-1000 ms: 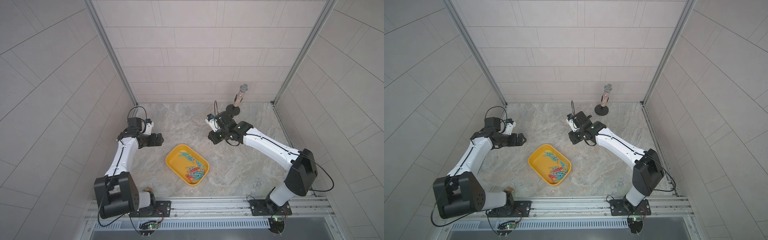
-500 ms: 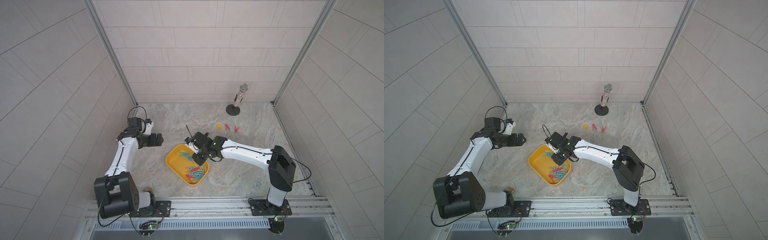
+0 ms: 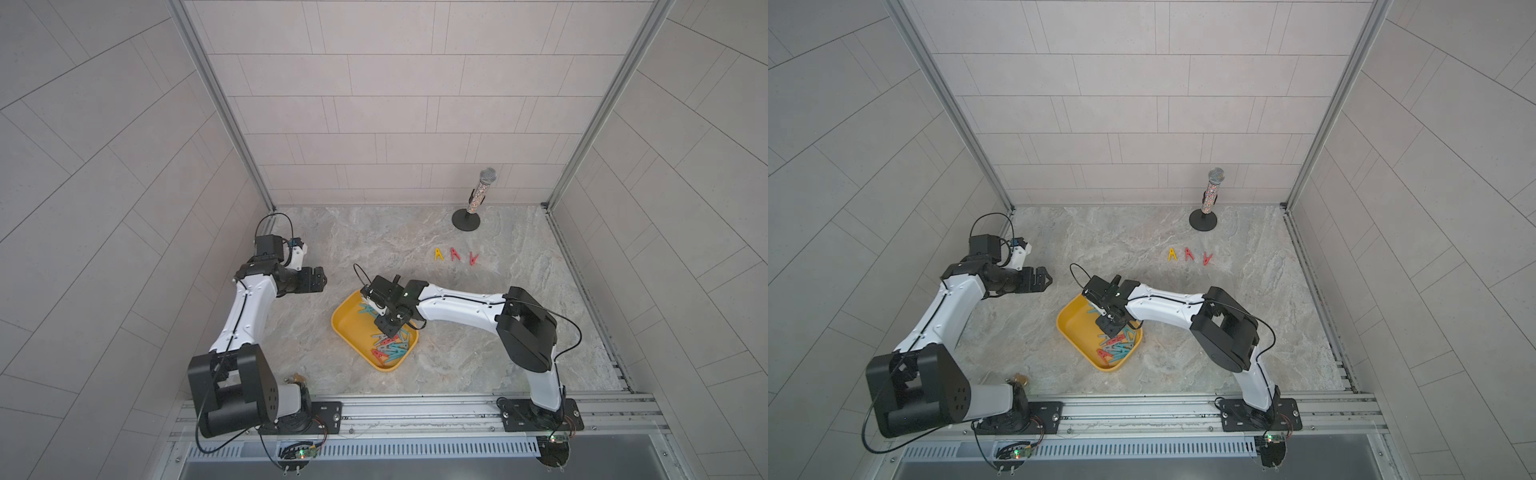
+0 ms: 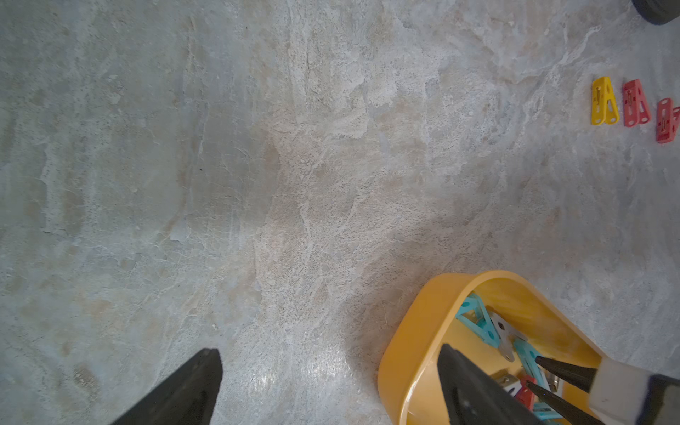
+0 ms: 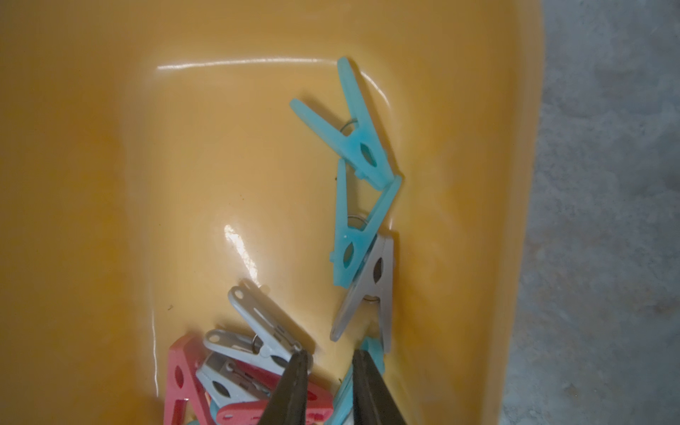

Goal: Take the clothespins out of the storage box
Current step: Pick up the clothespin from the storage box.

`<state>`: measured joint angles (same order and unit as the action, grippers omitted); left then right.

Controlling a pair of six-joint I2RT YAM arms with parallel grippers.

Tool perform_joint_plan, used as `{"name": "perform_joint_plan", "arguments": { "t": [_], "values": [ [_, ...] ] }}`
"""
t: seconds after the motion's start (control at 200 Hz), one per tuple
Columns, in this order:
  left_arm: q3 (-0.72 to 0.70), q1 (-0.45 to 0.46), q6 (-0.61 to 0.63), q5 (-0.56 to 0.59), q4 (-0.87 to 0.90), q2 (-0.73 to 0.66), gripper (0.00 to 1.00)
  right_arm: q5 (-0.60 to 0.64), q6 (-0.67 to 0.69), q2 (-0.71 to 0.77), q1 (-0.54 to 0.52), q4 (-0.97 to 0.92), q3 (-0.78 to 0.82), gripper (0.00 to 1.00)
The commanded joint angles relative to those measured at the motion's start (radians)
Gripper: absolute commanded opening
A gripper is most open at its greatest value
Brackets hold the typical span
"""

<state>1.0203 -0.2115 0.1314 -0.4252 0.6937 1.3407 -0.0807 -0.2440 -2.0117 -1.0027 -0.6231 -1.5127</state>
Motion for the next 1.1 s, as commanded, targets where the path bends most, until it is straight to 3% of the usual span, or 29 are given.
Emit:
{"name": "perform_joint_plan", "arguments": {
  "t": [0.0, 0.976, 1.096],
  "values": [
    [0.002, -0.006, 0.005, 0.003, 0.012, -0.007, 1.00, 0.025, -0.014, -0.029, -0.002, -0.030, -0.027, 0.25],
    [0.001, -0.006, 0.007, -0.001, 0.012, -0.012, 1.00, 0.042, -0.021, -0.121, -0.002, 0.005, -0.034, 0.21],
    [0.000, -0.006, 0.007, -0.001, 0.012, -0.014, 1.00, 0.047, -0.021, -0.120, -0.002, 0.007, -0.032, 0.14]
  ]
}}
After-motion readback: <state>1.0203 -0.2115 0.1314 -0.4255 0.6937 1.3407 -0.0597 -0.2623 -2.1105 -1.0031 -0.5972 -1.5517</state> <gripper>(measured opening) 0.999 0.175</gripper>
